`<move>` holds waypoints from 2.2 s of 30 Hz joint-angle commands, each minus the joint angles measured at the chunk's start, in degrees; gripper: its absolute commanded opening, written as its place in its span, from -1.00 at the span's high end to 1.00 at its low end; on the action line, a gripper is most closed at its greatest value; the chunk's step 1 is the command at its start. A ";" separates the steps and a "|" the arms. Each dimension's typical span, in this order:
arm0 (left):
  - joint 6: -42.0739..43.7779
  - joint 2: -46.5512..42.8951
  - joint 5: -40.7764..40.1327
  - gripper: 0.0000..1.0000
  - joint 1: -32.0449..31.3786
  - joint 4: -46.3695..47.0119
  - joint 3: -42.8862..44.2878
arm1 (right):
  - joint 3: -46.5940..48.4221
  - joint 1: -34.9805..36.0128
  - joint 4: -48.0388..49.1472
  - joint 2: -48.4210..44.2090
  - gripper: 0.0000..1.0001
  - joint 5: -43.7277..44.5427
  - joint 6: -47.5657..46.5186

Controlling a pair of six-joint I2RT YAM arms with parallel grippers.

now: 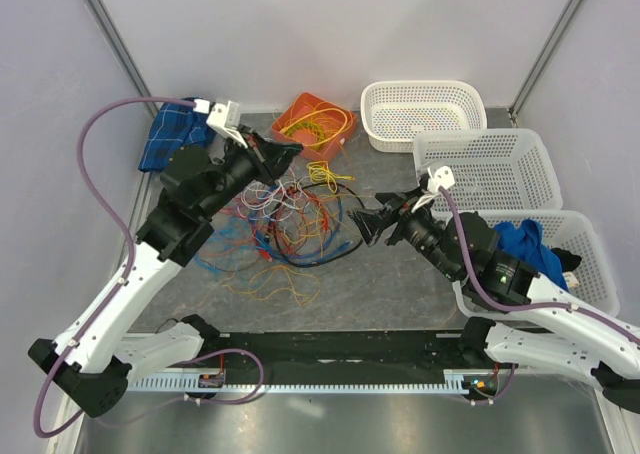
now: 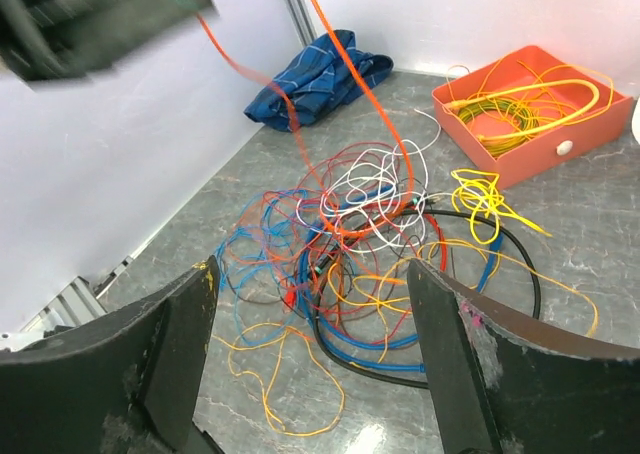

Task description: Untangle the cables

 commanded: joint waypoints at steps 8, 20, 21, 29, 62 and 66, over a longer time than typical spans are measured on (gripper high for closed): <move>4.61 2.82 -0.72 0.96 -0.15 -7.35 19.61 | -2.57 0.38 6.73 2.69 -0.62 -0.33 -2.37; 4.44 4.58 1.31 0.97 -0.06 -9.38 25.35 | -1.79 0.21 17.80 8.13 -0.62 0.90 -5.44; 4.26 4.58 1.48 0.97 -0.15 -9.38 25.08 | -1.35 0.30 19.03 9.01 -0.62 0.64 -5.53; 3.38 4.41 2.62 0.97 -0.06 -9.38 23.94 | 1.20 0.30 27.47 17.71 -0.62 -0.59 -6.50; 8.49 5.19 -16.10 0.97 0.03 -15.00 19.19 | -1.70 0.30 1.81 5.34 -0.75 14.26 -5.18; 7.17 6.07 -12.41 0.96 0.03 -15.18 17.96 | 0.58 0.30 6.20 3.84 -0.74 10.05 -6.32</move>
